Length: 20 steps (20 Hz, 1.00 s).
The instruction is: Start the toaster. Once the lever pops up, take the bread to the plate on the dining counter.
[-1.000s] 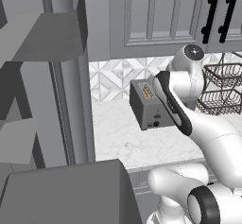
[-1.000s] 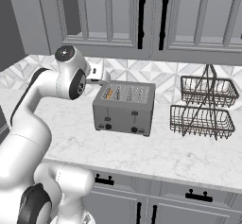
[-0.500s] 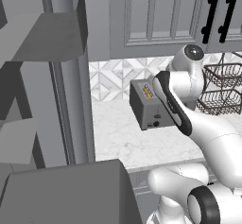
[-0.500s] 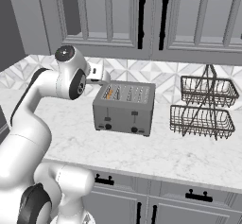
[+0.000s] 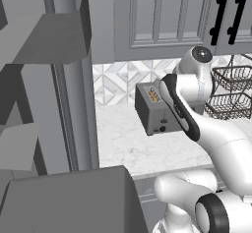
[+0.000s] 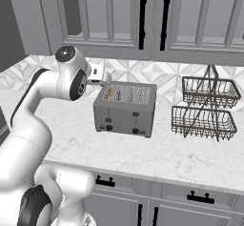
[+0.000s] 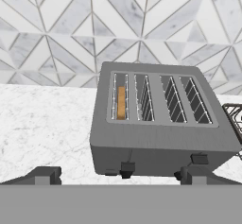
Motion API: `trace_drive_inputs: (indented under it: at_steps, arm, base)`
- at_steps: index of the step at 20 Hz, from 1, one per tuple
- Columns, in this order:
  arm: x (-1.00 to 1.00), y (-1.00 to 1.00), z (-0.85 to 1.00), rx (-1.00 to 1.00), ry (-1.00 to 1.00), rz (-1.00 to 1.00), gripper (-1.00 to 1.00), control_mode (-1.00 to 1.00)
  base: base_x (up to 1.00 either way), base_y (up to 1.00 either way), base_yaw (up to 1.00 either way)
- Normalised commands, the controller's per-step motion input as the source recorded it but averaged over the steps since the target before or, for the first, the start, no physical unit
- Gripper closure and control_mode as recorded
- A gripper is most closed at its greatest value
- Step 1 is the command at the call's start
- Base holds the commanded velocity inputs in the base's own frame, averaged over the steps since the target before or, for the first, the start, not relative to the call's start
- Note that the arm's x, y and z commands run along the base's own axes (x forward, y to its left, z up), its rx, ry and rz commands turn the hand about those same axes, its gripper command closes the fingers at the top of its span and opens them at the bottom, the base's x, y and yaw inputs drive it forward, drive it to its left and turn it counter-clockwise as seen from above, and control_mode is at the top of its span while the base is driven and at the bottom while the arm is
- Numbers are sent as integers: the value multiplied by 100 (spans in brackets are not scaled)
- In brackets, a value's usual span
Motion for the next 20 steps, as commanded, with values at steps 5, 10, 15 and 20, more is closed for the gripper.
trace_drive_inputs:
  at_steps: [5, 10, 15, 20]
  arm:
    - [0, 0, 0, 0, 0, 0, -100, -100]
    - [0, 0, 0, 0, 0, 0, -100, -100]
    - [0, 0, 0, 0, 0, 0, -100, -100]
    - [0, 0, 0, 0, 0, 0, -100, -100]
  base:
    - [0, 0, 0]
    - [0, 0, 0]
    - [0, 0, 0]
    - [0, 0, 0]
